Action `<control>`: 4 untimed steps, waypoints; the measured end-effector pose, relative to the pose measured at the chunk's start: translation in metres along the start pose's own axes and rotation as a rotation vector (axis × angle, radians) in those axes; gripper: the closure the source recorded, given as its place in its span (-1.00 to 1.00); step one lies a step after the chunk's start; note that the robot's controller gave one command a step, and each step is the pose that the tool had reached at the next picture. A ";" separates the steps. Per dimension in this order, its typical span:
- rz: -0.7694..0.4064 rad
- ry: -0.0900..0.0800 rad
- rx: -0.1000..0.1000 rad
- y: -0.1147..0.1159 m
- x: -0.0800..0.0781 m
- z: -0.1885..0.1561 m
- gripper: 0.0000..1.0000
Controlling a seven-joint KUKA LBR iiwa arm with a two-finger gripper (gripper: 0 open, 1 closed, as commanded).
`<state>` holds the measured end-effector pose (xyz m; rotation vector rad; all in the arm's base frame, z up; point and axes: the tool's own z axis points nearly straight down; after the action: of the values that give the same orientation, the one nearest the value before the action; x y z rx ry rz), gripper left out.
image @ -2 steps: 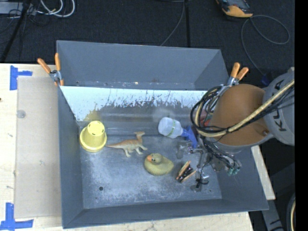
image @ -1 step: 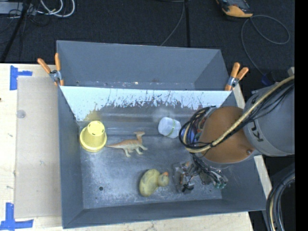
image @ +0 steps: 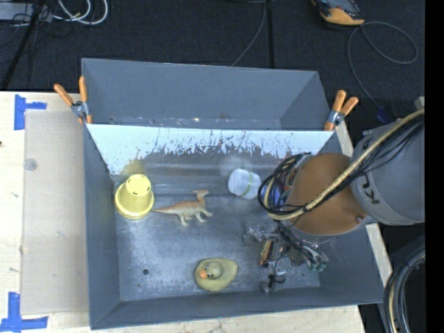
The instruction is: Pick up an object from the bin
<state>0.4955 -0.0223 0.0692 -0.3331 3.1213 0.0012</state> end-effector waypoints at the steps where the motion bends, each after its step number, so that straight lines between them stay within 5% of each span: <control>1: 0.000 0.000 0.000 0.000 0.000 0.000 -1.00; 2: 0.005 0.000 -0.001 -0.002 0.004 -0.005 -1.00; 3: 0.122 0.000 -0.001 -0.027 0.017 -0.014 -1.00; 4: 0.197 0.002 -0.001 -0.042 0.031 0.000 1.00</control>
Offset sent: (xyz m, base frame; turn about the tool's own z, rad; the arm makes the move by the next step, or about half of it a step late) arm -0.0125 -0.0144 0.0179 0.0194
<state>0.4741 -0.0702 0.0693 -0.0243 3.1411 0.0036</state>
